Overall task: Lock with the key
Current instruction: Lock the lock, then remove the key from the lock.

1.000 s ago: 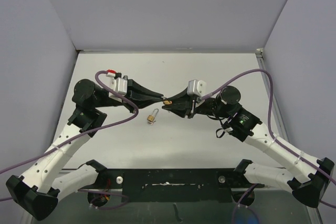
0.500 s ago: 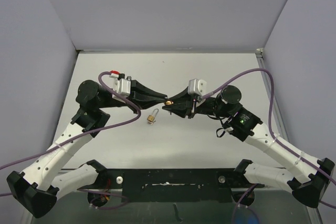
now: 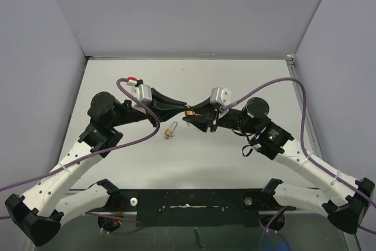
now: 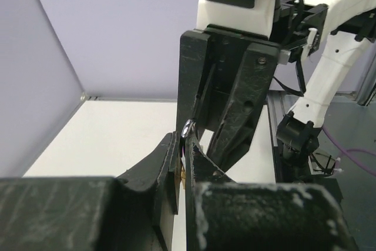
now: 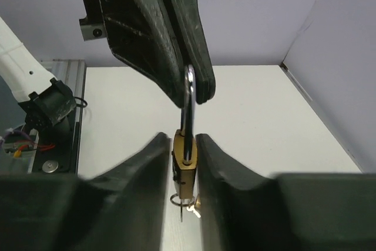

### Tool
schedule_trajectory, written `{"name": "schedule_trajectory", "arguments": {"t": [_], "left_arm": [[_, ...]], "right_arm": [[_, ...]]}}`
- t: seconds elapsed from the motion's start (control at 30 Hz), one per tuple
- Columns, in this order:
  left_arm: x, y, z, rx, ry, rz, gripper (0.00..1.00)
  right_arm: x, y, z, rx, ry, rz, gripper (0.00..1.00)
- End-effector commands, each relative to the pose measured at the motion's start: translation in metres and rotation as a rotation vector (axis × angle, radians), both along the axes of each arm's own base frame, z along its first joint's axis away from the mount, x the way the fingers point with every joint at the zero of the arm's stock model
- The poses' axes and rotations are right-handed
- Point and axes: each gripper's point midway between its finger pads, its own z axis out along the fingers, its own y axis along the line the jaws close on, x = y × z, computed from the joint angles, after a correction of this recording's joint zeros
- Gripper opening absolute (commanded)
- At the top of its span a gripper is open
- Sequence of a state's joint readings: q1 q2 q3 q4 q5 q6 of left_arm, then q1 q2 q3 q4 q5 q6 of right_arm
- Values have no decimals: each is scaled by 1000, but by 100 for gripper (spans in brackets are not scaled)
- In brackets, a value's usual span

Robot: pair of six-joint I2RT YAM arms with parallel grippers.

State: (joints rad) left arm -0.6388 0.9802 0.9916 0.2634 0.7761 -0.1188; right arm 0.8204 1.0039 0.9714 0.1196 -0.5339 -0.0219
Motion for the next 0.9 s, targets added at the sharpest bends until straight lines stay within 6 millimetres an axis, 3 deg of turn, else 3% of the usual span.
{"name": "schedule_trajectory", "arguments": {"t": [0.0, 0.03, 0.07, 0.13, 0.33, 0.57, 0.77, 0.87], "left_arm": [[23, 2, -40, 95, 143, 124, 0], [25, 3, -37, 88, 138, 136, 0], [28, 4, -36, 82, 137, 153, 0], [31, 5, -31, 66, 128, 172, 0], [40, 13, -16, 27, 96, 248, 0], [39, 18, -8, 14, 94, 271, 0], [39, 20, -14, 9, 126, 282, 0], [38, 18, -15, 4, 136, 270, 0]], "right_arm": [[-8, -16, 70, 202, -178, -44, 38], [-8, -15, 66, 194, -172, -43, 57], [-7, -15, 64, 192, -165, -44, 69], [-5, -15, 59, 186, -149, -53, 81], [4, -17, 30, 125, -80, -105, 99], [26, -35, -13, 108, 19, -280, 98], [26, -42, -32, 131, 61, -305, 99], [24, -36, -38, 123, 70, -277, 88]]}}
